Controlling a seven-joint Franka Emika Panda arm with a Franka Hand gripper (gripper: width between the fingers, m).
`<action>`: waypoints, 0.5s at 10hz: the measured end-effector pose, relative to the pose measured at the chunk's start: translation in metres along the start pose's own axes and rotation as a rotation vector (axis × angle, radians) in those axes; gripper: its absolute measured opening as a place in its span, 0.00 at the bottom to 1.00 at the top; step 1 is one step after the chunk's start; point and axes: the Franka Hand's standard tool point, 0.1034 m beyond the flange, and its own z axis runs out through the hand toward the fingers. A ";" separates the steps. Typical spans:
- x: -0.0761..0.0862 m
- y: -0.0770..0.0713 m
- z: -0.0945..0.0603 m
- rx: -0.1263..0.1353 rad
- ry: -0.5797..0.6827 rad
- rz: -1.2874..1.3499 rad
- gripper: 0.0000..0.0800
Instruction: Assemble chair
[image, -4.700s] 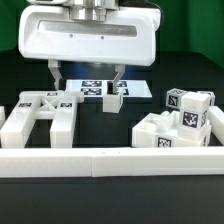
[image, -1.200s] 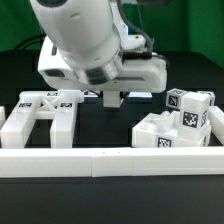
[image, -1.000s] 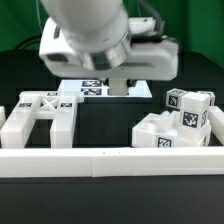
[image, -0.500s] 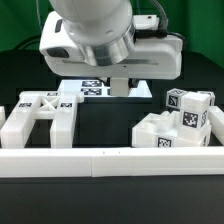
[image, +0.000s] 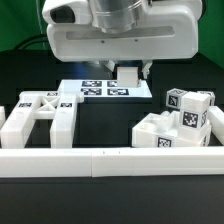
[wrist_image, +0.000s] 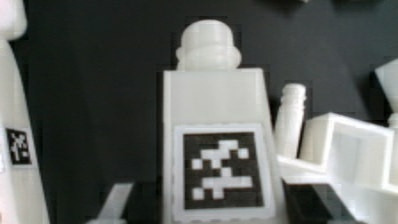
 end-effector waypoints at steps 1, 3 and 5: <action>-0.001 0.000 0.000 0.000 0.053 0.000 0.36; 0.011 -0.009 -0.016 -0.046 0.208 -0.069 0.36; 0.020 -0.028 -0.033 -0.098 0.345 -0.159 0.36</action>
Offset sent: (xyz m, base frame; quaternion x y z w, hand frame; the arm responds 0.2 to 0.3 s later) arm 0.0318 0.0046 0.0317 -0.0959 0.2202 -0.1306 0.9619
